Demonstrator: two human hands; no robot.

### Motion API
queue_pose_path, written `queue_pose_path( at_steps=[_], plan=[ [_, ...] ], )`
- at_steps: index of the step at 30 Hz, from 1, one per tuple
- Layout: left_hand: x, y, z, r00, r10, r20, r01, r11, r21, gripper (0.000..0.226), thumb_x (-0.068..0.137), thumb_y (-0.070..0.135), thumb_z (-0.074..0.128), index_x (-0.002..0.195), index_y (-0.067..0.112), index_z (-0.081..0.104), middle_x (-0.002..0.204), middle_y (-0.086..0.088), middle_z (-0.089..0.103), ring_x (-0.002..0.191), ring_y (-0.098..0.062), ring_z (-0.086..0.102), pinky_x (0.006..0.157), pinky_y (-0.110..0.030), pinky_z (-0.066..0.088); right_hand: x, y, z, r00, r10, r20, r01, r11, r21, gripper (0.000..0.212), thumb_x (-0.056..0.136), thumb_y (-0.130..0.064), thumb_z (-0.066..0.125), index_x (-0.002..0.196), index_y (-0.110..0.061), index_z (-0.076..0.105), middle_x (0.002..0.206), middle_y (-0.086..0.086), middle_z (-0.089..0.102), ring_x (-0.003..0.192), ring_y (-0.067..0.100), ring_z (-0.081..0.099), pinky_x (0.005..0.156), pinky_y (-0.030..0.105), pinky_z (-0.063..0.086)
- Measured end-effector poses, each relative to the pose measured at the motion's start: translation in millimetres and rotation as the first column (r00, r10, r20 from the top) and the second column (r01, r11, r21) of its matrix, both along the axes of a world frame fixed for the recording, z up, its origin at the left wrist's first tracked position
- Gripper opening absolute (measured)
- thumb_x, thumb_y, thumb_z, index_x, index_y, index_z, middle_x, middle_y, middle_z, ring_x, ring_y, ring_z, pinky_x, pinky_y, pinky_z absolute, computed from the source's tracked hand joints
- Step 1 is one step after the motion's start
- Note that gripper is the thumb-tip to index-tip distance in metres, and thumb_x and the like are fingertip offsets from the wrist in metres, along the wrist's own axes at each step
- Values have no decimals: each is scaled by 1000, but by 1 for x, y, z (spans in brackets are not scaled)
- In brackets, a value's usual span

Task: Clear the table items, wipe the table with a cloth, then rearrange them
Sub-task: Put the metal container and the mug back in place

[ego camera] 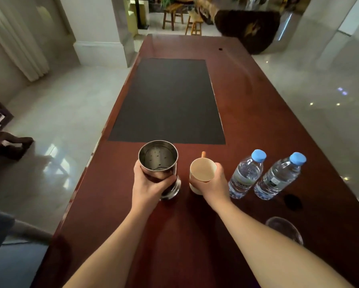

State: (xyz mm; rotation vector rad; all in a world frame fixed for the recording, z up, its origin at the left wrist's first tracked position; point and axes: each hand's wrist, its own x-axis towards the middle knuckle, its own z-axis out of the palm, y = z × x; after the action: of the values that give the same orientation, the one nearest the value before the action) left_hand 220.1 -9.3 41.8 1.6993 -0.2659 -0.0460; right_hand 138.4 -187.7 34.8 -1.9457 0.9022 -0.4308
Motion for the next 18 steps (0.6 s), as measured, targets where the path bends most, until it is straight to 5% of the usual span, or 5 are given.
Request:
queue_pose_path(
  at_steps=[8, 18],
  plan=[
    [10, -10, -5, 999, -3, -42, 5, 999, 47, 93, 43, 57, 92, 118, 64, 36, 118, 30, 56, 109, 9, 56, 90, -25, 47, -2, -5, -8, 1000, 7, -6, -7, 999, 38, 75, 50, -61, 83, 107, -46, 37, 105, -20, 57, 90, 8, 58, 69, 29, 43],
    [7, -18, -14, 997, -6, -82, 14, 995, 96, 94, 45, 53, 90, 123, 57, 36, 124, 23, 55, 109, 15, 52, 89, -20, 44, -6, -10, -10, 999, 47, -7, -46, 997, 58, 84, 53, -56, 85, 120, -38, 38, 115, -16, 56, 97, 10, 58, 79, 32, 47]
  ],
)
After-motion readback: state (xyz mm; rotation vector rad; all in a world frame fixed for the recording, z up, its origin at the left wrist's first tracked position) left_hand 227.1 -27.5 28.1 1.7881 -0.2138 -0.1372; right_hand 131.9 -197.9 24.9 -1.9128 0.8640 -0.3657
